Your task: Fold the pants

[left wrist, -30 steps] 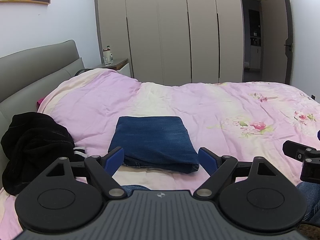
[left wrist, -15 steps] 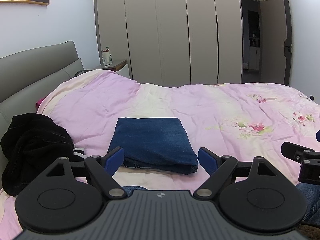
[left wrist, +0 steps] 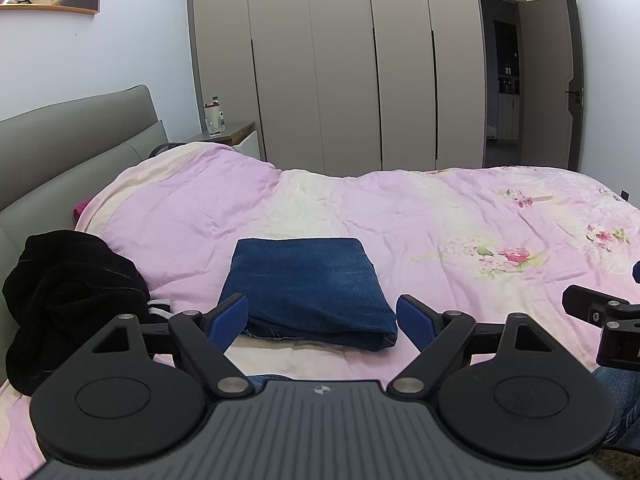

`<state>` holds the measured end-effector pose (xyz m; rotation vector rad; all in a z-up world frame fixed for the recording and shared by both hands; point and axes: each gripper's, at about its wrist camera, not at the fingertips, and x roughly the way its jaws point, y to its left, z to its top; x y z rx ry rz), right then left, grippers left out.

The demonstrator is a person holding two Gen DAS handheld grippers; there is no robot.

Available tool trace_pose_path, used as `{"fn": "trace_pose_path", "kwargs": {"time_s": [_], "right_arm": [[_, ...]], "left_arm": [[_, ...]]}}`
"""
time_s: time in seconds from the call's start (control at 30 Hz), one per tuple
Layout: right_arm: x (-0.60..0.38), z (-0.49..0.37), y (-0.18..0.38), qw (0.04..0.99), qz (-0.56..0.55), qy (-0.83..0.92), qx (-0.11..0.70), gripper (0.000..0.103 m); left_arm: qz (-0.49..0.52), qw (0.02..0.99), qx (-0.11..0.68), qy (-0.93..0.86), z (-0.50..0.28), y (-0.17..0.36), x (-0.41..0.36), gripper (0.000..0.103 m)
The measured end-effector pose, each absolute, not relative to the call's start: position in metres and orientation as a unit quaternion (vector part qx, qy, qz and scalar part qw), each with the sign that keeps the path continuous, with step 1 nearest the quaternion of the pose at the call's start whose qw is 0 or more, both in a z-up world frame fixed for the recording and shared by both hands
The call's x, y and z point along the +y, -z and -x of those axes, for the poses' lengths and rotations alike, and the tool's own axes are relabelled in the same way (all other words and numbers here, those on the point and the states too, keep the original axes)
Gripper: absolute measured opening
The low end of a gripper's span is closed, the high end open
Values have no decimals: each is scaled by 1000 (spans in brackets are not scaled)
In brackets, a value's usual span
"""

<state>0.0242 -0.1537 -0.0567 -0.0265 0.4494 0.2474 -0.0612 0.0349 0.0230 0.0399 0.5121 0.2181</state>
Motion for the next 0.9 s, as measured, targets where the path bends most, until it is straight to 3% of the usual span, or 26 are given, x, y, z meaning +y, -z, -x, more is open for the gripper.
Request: {"fn": "trace_pose_path", "kwargs": {"time_s": [0.9], "right_arm": [[-155,-23,55,967,11,-123,222,98]], "left_arm": [[-19,963,247,-106,65,-24,39,95]]}}
